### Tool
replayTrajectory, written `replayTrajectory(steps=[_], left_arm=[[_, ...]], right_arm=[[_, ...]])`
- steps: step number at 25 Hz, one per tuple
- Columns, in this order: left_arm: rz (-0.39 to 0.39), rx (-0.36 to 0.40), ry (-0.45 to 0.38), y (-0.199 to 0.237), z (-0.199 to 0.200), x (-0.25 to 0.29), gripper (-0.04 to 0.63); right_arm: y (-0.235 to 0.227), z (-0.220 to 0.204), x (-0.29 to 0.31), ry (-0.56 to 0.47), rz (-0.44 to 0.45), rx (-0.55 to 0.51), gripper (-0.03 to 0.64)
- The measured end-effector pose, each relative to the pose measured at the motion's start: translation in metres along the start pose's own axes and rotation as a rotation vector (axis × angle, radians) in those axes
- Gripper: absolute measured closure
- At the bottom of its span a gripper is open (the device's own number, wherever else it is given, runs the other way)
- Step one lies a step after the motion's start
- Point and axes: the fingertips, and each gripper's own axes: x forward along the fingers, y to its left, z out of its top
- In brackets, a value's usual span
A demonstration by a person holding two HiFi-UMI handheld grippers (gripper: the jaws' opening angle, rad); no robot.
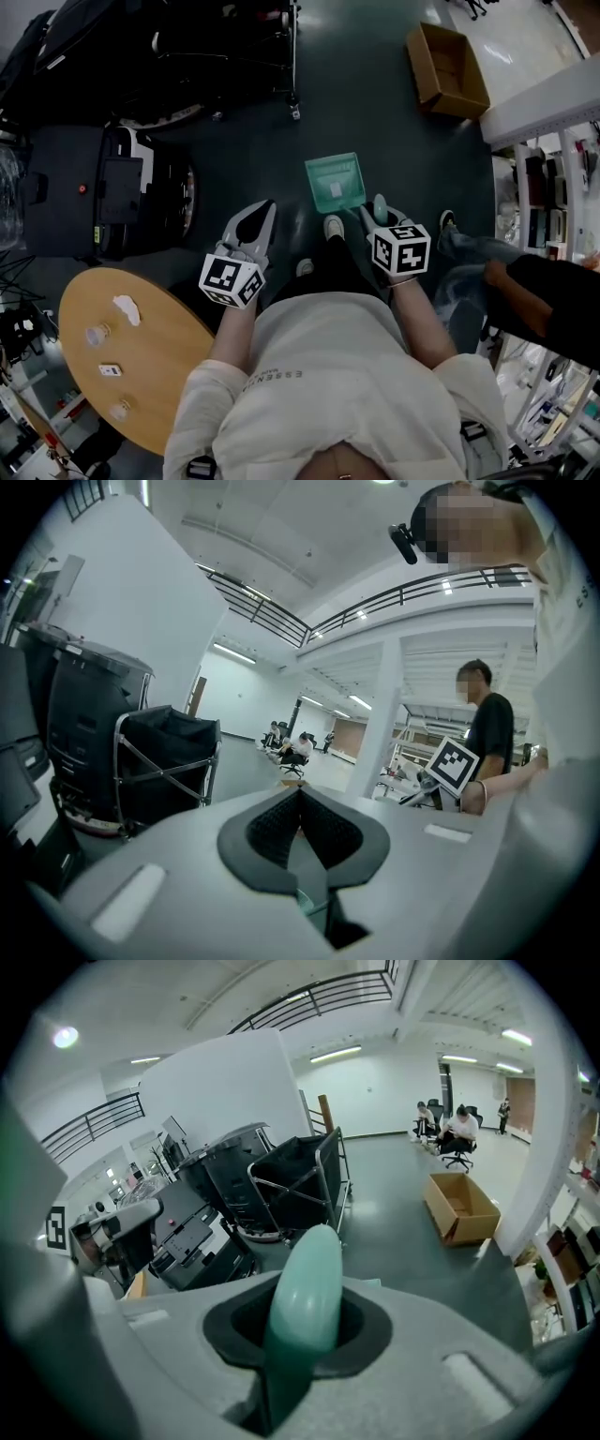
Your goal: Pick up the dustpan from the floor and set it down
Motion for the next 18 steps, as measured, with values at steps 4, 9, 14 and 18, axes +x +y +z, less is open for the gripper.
replayTrajectory(steps=[4, 9, 14, 18], left_arm=[[0.015, -0.022, -0.003, 0.004, -0.004, -0.008, 0.578], [0.03, -0.025, -0.005, 0.011, -0.003, -0.005, 0.578], [0.054, -0.037, 0.016, 0.024, -0.008, 0.015, 0.578], [0.059, -0.048, 0.017, 0.034, -0.004, 0.045, 0.578]], right_arm=[[0.007, -0.004, 0.004, 0.017, 0.01, -0.007, 0.571], [0.009, -0.003, 0.016, 0.044, 0.021, -0.015, 0.568], [-0.003, 0.007, 0.041, 0.068, 0.03, -0.017, 0.568], [-0.019, 0.022, 0.072, 0.069, 0.038, 0.007, 0.568]])
